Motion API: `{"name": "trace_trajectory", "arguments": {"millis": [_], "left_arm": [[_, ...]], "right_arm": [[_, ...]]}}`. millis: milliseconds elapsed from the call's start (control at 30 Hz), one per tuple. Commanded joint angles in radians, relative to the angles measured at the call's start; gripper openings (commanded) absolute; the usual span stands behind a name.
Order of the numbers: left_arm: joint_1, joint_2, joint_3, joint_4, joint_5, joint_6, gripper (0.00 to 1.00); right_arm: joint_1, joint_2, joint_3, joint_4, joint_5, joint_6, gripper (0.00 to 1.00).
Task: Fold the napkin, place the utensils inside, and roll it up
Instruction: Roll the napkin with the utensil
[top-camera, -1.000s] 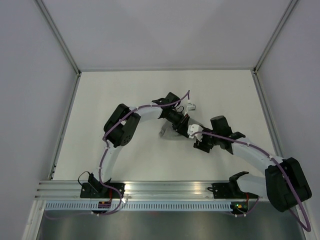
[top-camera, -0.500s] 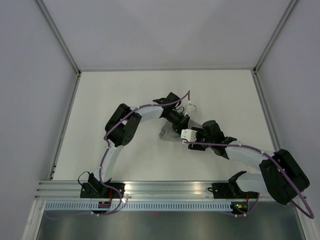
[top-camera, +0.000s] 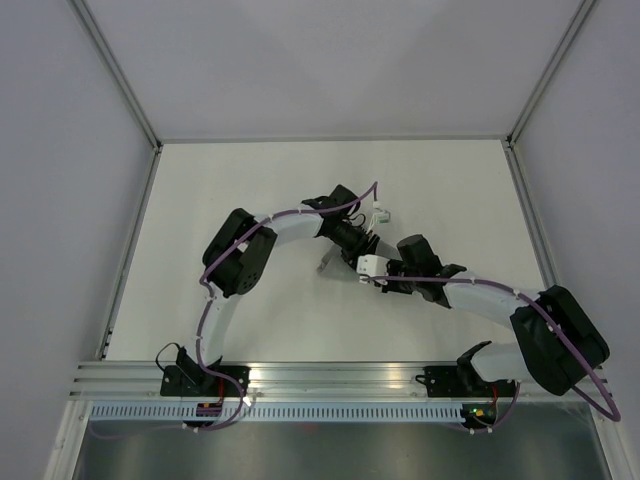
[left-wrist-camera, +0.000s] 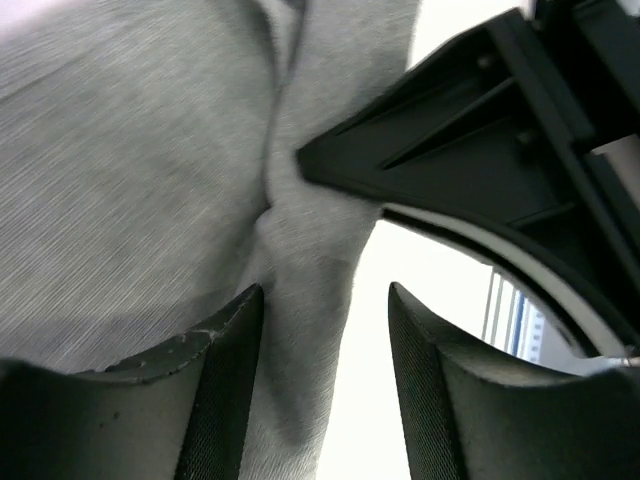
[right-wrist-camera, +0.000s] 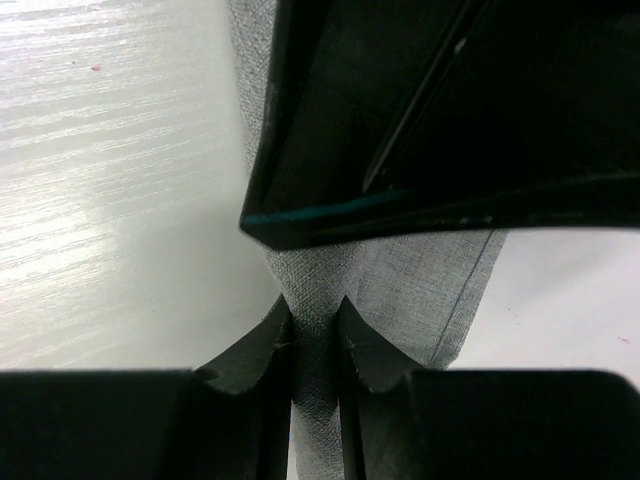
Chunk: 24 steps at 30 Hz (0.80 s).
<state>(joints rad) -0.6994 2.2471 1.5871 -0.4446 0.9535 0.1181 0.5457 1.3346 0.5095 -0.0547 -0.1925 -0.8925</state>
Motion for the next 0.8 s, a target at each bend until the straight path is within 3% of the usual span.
{"name": "trace_trajectory", "arguments": {"millis": [0, 233, 533, 700, 767], "left_arm": [[0.049, -0.082, -0.058, 0.053, -0.142, -0.063, 0.59], [0.126, -0.332, -0.222, 0.315, -0.303, -0.198, 0.62], [0.135, -0.633, -0.533, 0.596, -0.591, -0.208, 0.63], [0.098, -0.799, -0.758, 0.771, -0.685, -0.202, 0.64], [0.027, -0.828, -0.821, 0.808, -0.792, -0.154, 0.65]], "right_arm": [[-0.01, 0.014, 0.057, -0.15, -0.022, 0.021, 0.17], [-0.068, 0.099, 0.205, -0.356, -0.114, 0.003, 0.16], [-0.164, 0.342, 0.46, -0.663, -0.267, -0.091, 0.15], [-0.207, 0.506, 0.625, -0.827, -0.327, -0.129, 0.14], [-0.225, 0.584, 0.667, -0.868, -0.347, -0.149, 0.14]]}}
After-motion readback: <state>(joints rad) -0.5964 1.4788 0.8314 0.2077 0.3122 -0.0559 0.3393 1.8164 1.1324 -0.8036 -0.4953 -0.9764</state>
